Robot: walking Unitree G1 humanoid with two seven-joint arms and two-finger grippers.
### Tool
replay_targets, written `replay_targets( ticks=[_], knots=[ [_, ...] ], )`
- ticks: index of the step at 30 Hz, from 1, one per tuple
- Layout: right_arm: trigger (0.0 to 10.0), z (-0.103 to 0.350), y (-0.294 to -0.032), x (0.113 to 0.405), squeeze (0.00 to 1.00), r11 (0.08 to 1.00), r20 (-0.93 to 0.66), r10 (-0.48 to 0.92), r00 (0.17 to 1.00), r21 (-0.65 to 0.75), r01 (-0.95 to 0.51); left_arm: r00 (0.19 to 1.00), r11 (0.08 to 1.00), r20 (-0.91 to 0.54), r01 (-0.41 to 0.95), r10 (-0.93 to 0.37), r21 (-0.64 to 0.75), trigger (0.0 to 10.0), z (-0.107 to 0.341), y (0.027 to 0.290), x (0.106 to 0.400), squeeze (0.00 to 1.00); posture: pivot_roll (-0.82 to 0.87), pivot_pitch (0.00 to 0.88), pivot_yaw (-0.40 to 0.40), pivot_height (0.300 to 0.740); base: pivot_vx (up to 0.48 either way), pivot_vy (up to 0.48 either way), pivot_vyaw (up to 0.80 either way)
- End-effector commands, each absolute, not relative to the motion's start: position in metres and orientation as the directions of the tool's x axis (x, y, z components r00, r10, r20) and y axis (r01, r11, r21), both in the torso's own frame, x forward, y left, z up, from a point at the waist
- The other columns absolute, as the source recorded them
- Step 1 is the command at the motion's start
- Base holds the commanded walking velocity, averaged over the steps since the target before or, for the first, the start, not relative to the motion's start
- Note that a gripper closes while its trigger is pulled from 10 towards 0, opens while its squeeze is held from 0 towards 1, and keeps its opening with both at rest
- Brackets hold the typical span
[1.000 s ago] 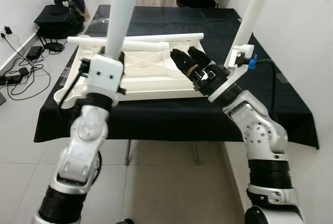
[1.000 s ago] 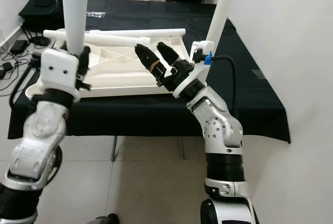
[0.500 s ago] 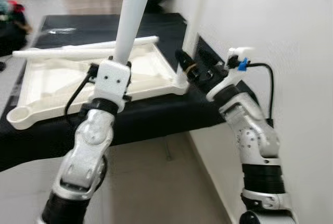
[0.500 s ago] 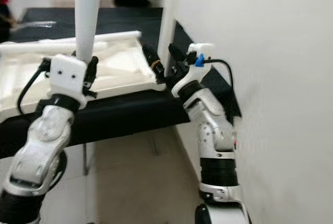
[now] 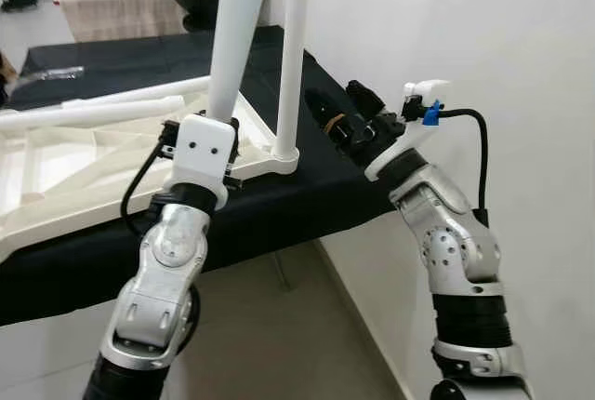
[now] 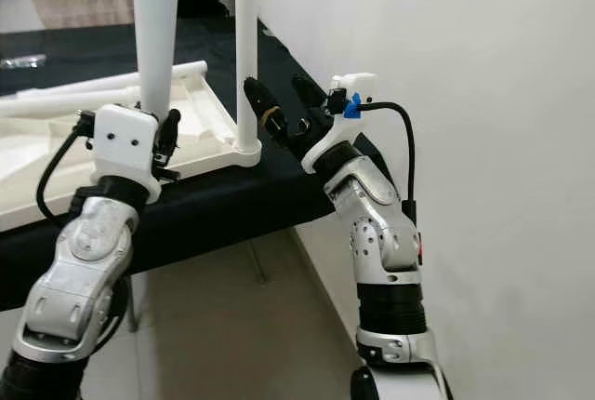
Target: Building children table
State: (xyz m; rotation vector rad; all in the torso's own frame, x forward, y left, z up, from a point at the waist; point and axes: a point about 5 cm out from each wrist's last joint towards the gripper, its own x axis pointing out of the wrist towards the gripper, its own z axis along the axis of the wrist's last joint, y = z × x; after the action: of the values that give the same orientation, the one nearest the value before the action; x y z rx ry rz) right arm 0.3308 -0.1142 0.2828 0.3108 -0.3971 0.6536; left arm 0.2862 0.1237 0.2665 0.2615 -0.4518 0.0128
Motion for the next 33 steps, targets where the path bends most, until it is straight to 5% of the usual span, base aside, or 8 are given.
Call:
replay_targets(
  ticks=[1, 11, 33],
  knots=[
    [10.0, 0.288, -0.114, 0.328, 0.0, 0.742, 0.468, 0.531, 0.707, 0.147, -0.654, 0.894, 0.966, 0.445, -0.072, -0.048, 0.248, 10.0, 0.27, 0.123, 0.284, 0.0, 0.01, 0.148, -0.064, 0.74, 0.0, 0.0, 0.0],
    [10.0, 0.321, -0.101, 0.314, 0.0, 0.636, 0.561, 0.606, 0.564, 0.086, -0.767, 0.949, 0.967, 0.308, -0.02, -0.062, 0.255, 10.0, 0.246, 0.126, 0.288, 0.0, 0.02, 0.158, -0.06, 0.74, 0.0, 0.0, 0.0],
    [10.0, 0.331, -0.062, 0.318, 0.0, 0.542, 0.525, 0.688, 0.502, 0.088, -0.836, 0.947, 0.95, 0.28, 0.072, -0.161, 0.303, 10.0, 0.241, 0.099, 0.284, 0.0, 0.01, 0.141, -0.058, 0.74, 0.0, 0.0, 0.0]
  ],
)
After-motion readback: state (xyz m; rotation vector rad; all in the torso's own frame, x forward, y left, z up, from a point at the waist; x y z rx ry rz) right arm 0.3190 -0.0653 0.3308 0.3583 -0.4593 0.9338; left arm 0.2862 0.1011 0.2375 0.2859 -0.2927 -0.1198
